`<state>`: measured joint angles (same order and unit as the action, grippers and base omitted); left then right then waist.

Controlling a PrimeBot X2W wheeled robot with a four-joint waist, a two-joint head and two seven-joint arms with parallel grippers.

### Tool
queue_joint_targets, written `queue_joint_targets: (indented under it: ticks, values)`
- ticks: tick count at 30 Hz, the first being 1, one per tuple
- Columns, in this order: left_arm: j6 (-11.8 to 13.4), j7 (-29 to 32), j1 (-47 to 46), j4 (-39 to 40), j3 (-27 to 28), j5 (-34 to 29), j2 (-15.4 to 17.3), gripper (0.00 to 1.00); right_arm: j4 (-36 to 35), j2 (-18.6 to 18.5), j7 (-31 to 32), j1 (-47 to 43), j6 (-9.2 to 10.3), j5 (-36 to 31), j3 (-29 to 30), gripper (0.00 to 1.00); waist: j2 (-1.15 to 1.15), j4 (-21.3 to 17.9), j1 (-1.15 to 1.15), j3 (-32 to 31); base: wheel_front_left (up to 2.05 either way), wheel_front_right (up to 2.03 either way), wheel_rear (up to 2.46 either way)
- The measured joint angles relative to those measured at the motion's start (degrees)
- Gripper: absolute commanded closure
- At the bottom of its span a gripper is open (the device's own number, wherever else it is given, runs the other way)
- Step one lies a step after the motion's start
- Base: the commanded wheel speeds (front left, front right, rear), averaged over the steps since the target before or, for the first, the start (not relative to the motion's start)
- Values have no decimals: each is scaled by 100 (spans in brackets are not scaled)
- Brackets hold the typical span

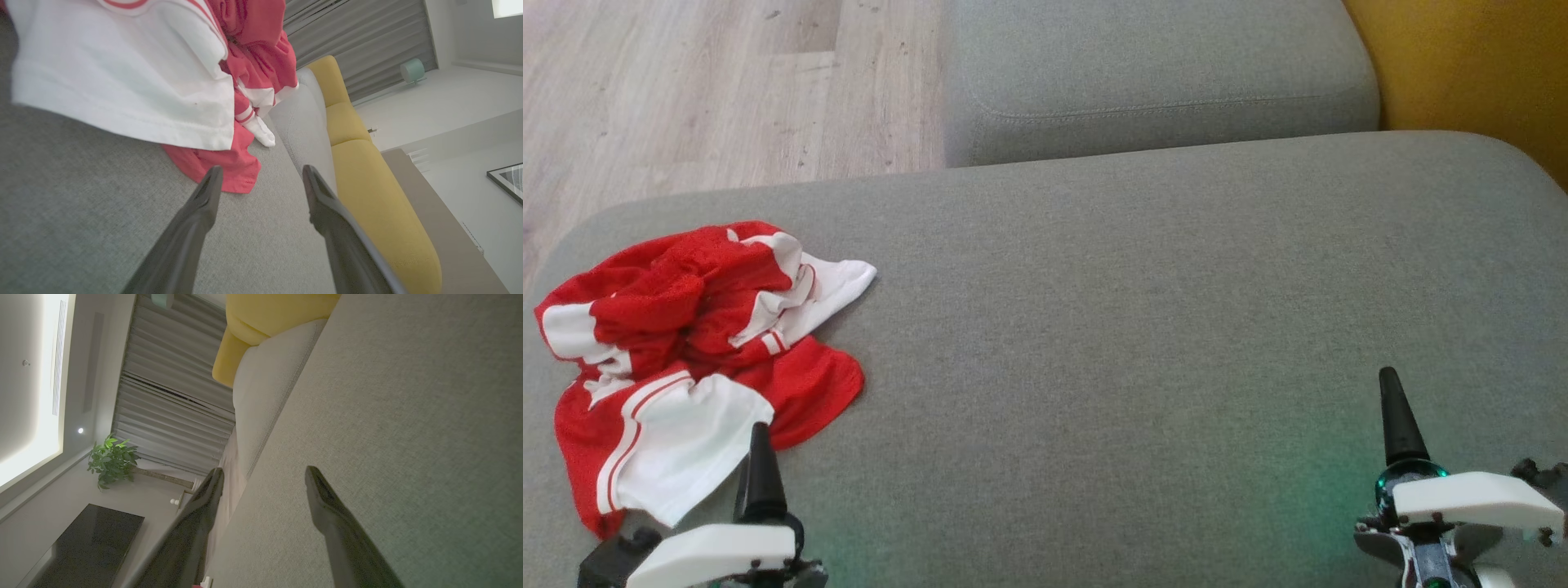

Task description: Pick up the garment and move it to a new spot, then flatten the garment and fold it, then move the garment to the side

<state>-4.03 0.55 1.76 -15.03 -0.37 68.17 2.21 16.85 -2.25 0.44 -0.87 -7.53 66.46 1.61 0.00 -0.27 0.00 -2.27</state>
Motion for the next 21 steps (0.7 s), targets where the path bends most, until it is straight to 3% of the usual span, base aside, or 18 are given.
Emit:
queue_joint_targets:
  ticks: [21]
  values:
    - [209,-324,230,188,-300,-1586,4,0,-157,-2,-307,-125,0,-1469,-360,0,0,-10,0,-170,0,0,0]
